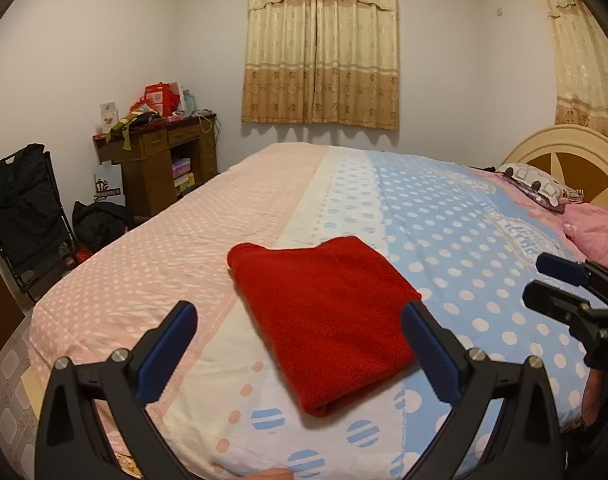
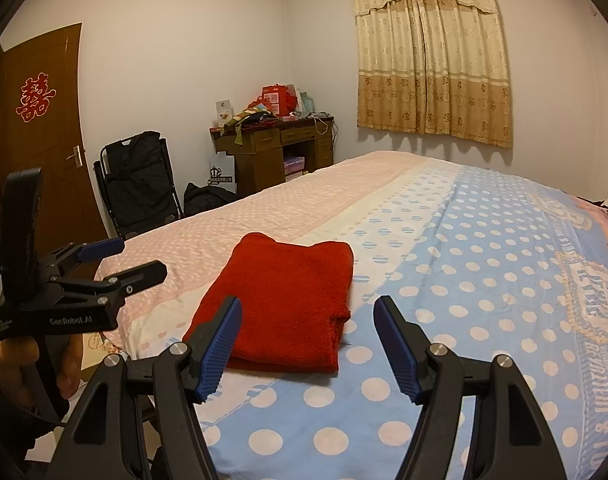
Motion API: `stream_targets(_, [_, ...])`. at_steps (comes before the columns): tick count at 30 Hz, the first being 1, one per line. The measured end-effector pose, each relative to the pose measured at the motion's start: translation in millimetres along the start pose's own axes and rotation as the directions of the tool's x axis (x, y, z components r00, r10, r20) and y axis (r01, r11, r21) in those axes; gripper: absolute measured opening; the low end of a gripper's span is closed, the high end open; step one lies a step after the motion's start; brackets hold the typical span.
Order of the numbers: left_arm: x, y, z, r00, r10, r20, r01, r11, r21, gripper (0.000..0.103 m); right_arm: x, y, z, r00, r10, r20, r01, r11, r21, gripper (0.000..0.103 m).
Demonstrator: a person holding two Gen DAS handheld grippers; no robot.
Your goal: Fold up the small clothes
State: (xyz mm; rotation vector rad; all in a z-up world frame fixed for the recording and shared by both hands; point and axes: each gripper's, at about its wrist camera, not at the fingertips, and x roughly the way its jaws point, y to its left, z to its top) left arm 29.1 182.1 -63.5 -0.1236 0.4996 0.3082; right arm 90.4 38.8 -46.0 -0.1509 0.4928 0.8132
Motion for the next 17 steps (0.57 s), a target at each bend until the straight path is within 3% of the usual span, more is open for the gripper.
stream_targets(17, [0.3, 9.5, 0.6, 0.999, 0.037, 0.026, -0.037, 0.999, -0.014, 0.103, -2.1, 7.6, -1.3, 1.0, 0.012, 0.004, -0.012, 1.0, -0.004, 0.07])
